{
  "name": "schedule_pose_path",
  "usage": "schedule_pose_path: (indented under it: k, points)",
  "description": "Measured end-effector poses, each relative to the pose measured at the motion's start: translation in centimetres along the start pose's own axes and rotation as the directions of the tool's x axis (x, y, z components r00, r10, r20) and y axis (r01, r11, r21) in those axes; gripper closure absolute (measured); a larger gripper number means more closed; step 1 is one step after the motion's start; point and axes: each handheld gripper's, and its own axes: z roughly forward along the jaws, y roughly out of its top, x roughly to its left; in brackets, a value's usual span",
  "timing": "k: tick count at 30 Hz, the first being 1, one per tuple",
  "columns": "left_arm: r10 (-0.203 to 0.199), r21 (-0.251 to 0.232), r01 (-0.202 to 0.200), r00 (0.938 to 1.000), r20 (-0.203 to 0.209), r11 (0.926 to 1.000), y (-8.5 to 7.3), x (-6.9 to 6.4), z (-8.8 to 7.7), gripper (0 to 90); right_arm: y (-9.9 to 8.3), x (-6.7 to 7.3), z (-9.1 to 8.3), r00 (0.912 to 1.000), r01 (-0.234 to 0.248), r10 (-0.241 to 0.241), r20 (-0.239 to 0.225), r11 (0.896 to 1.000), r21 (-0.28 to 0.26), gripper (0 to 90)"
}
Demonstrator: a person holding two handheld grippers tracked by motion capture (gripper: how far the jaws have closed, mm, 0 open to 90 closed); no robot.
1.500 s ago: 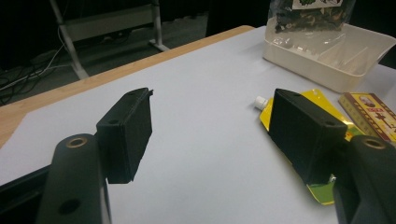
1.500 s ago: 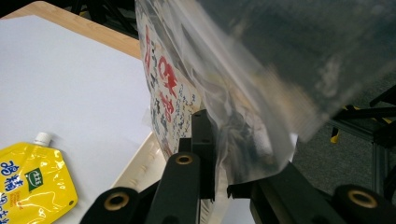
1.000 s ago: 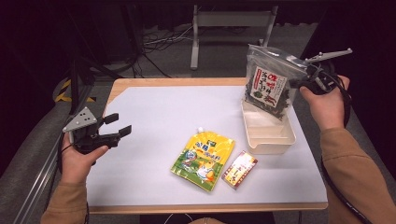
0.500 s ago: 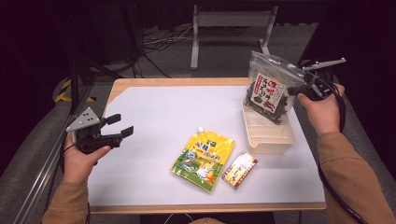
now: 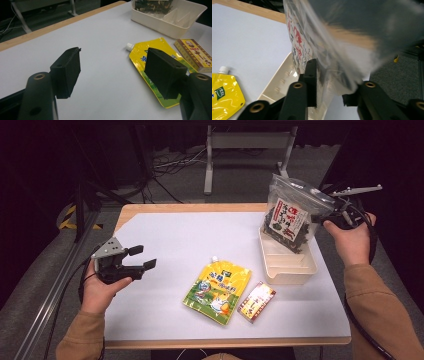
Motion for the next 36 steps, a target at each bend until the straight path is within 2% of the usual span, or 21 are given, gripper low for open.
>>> schedule_pose_path:
  k: [2,3,6,7,11,16,17,18,24,32,36]
  points:
    - [0.006,0.004,-0.006,1.0,0.008,1.0,0.1,-0.1,0.3,29.4,-0.1,-0.1,-0.3,1.0,-0.002,0.002,-0.005,1.0,-0.013,58.6]
    - [0.006,0.004,-0.006,1.0,0.008,1.0,0.1,-0.1,0.3,29.4,-0.1,-0.1,-0.3,1.0,-0.002,0.002,-0.005,1.0,-0.013,58.6]
    - [0.006,0.01,-0.006,0.9998,0.018,0.9999,0.2,-0.2,0.7,29.4,-0.3,-0.1,-0.7,0.9999,0.005,-0.006,-0.009,1.0,-0.023,51.1]
    - [0.016,0.011,-0.017,0.9997,0.018,0.9998,0.2,-0.3,0.9,29.4,-0.3,0.0,-0.8,0.9999,0.006,-0.006,-0.011,1.0,-0.027,49.6]
    - [0.013,0.018,-0.013,0.9995,0.028,0.9997,0.4,-0.5,1.3,29.4,-0.5,0.2,-1.4,0.9998,0.017,-0.017,-0.014,0.999,-0.04,44.6]
    - [0.015,0.018,-0.016,0.999,0.041,0.9997,0.6,-0.6,1.7,29.4,-0.8,0.3,-2.0,0.9996,0.027,-0.027,-0.009,0.998,-0.048,43.4]
    - [0.028,0.018,-0.029,0.9987,0.042,0.9994,0.7,-0.6,1.8,29.4,-0.8,0.4,-2.3,0.9994,0.034,-0.034,-0.007,0.998,-0.053,43.3]
    - [0.017,0.02,-0.018,0.9987,0.047,0.9997,0.7,-0.7,1.9,29.4,-0.9,0.5,-2.5,0.9993,0.035,-0.036,-0.008,0.998,-0.056,43.1]
    - [0.035,0.018,-0.036,0.9976,0.06,0.9992,1.0,-1.0,2.4,29.8,-1.7,1.1,-3.5,0.9984,0.056,-0.057,0.001,0.997,-0.053,42.3]
    - [0.034,0.032,-0.036,0.9967,0.074,0.9988,1.2,-1.6,3.2,29.9,-2.7,1.7,-5.0,0.997,0.071,-0.073,-0.026,0.994,-0.083,42.0]
    - [0.025,0.035,-0.028,0.9956,0.09,0.999,1.3,-1.9,3.6,30.4,-3.3,2.4,-5.6,0.994,0.088,-0.094,-0.057,0.991,-0.1,42.2]
